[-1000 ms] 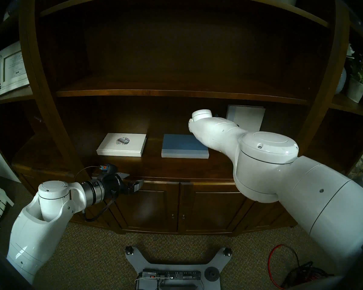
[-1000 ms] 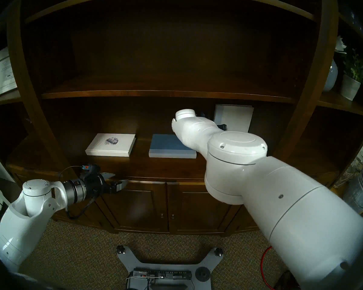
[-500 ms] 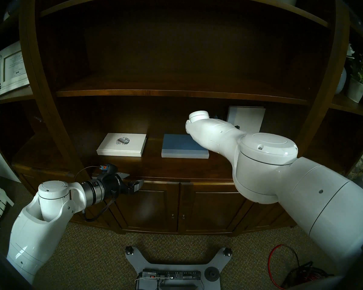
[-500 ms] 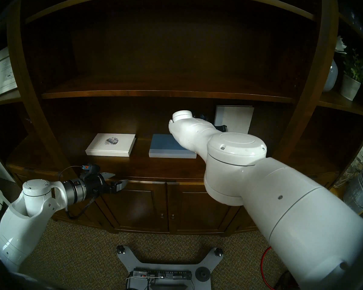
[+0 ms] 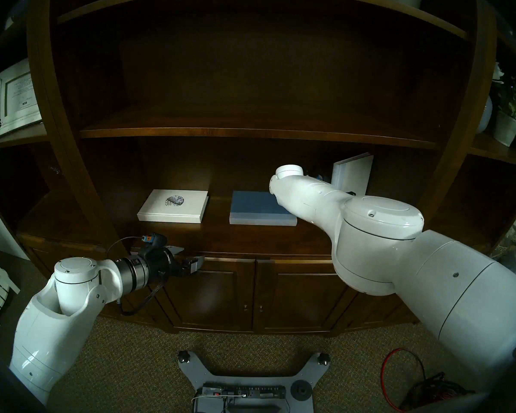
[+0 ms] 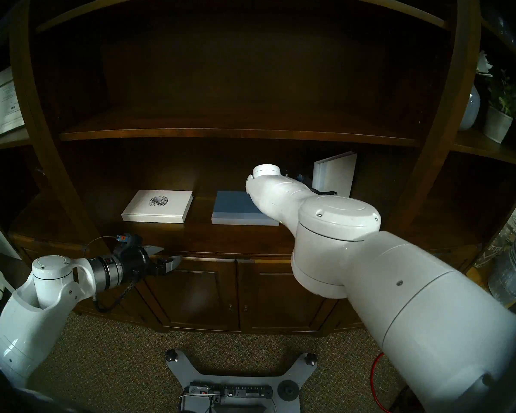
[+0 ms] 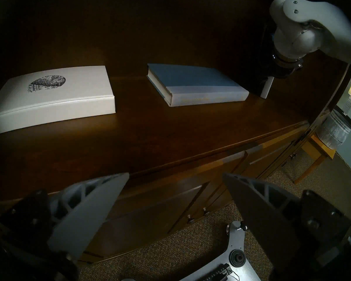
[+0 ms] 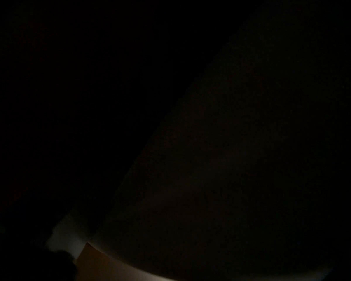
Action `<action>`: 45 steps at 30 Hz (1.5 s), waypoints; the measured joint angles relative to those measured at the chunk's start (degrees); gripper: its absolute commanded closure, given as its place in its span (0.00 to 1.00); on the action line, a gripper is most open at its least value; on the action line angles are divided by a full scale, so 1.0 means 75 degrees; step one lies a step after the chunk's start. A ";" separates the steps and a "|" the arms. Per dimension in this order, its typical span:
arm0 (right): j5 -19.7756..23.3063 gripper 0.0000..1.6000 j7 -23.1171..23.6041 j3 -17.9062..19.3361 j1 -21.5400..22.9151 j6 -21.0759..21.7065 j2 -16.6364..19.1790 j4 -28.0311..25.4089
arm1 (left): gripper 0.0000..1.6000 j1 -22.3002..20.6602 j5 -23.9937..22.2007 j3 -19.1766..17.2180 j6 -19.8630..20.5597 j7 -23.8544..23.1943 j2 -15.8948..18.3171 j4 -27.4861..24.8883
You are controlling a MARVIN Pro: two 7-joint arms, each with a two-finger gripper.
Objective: Close the books and align them horizontally on the shelf
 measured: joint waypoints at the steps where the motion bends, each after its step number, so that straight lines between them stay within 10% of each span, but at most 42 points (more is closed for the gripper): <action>1: 0.0043 0.00 -0.0030 0.0026 -0.0017 -0.0037 -0.0005 0.0015 | 0.00 0.0000 0.0000 0.0000 0.0000 0.0000 0.0000 0.0000; 8: 0.0157 0.13 -0.0149 0.0014 -0.0149 -0.0142 -0.0119 0.0113 | 0.00 0.0000 0.0000 0.0000 0.0000 0.0000 0.0000 0.0000; 10: 0.0145 0.51 -0.0149 -0.0036 -0.0188 -0.0140 -0.0177 0.0130 | 0.00 0.0000 0.0000 0.0000 0.0000 0.0000 0.0000 0.0000; 15: 0.0109 0.74 -0.0121 -0.0177 -0.0307 -0.0093 -0.0339 0.0143 | 0.00 0.0000 0.0000 0.0000 0.0000 0.0000 0.0000 0.0000; 16: 0.0101 1.00 -0.0121 -0.0197 -0.0319 -0.0087 -0.0359 0.0143 | 0.00 0.0000 0.0000 0.0000 0.0000 0.0000 0.0000 0.0000; 45: -0.0501 1.00 0.0168 -0.1003 -0.0800 0.0288 -0.1068 0.0286 | 0.00 0.0004 0.0000 0.0008 0.0010 -0.0001 0.0001 0.0042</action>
